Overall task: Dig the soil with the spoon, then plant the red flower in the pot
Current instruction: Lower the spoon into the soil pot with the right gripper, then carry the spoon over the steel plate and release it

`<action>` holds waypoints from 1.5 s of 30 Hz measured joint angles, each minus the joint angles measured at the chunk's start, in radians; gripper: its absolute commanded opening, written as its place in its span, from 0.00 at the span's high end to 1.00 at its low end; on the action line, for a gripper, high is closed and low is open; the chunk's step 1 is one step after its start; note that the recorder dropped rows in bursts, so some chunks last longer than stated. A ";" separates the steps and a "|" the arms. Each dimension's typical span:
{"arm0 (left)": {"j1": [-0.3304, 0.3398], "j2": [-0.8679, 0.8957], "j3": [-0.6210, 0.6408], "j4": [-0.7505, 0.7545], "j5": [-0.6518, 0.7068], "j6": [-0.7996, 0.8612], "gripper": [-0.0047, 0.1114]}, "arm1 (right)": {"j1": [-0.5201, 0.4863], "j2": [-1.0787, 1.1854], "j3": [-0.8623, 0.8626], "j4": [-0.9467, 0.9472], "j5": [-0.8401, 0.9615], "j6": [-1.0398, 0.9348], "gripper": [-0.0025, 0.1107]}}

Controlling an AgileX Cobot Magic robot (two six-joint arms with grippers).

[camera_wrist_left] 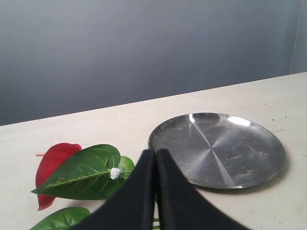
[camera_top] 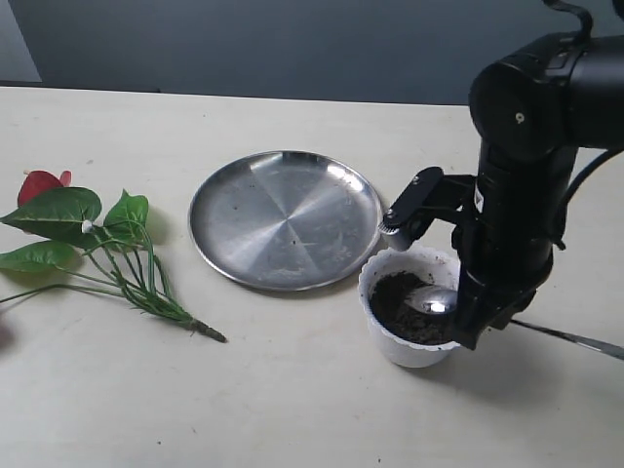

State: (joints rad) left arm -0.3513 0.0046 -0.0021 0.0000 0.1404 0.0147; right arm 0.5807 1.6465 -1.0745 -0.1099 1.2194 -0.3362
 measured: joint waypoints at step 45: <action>0.000 0.000 0.000 0.000 0.000 0.000 0.95 | 0.000 -0.181 0.002 0.093 -0.002 0.099 0.98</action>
State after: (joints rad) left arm -0.3513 0.0046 -0.0021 0.0000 0.1404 0.0147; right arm 0.5807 1.4654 -1.0722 -0.0171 1.2178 -0.2375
